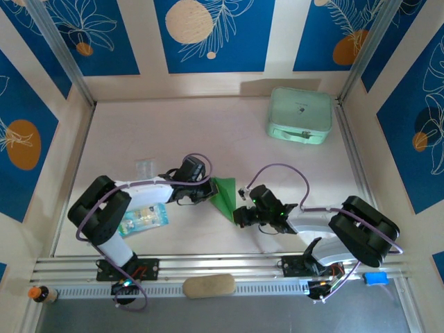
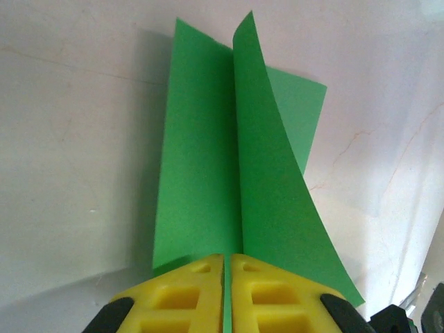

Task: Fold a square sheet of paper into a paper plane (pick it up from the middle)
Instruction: Fourth fold the wing at the center of the table.

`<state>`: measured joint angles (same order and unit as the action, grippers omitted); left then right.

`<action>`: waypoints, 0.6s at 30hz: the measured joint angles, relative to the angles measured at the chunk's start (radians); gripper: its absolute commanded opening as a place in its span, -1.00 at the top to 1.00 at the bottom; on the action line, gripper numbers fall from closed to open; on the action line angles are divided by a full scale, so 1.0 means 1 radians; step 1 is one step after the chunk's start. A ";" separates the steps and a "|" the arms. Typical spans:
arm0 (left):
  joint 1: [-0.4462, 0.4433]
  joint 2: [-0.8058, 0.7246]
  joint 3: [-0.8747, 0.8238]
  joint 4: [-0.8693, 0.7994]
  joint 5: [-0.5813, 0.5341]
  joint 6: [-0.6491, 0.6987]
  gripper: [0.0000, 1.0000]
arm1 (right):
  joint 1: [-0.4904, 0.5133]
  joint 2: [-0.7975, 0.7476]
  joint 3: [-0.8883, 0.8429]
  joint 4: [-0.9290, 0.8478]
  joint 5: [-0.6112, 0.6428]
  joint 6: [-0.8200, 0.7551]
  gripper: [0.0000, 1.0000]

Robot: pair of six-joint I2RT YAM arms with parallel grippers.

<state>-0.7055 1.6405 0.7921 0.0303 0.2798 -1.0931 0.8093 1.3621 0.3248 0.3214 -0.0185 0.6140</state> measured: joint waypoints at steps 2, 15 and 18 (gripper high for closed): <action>0.000 0.006 0.000 0.003 0.005 0.000 0.83 | 0.000 0.000 0.000 0.004 -0.008 0.000 0.87; -0.014 0.032 -0.063 0.039 -0.003 -0.021 1.00 | 0.023 0.016 0.031 -0.034 -0.005 -0.066 0.85; -0.038 0.005 -0.106 0.077 -0.031 -0.060 1.00 | 0.029 0.030 0.060 -0.053 -0.008 -0.067 0.82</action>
<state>-0.7433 1.6451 0.6865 0.1070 0.2489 -1.1526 0.8387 1.3918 0.3847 0.2680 -0.0261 0.5468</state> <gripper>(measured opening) 0.041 0.079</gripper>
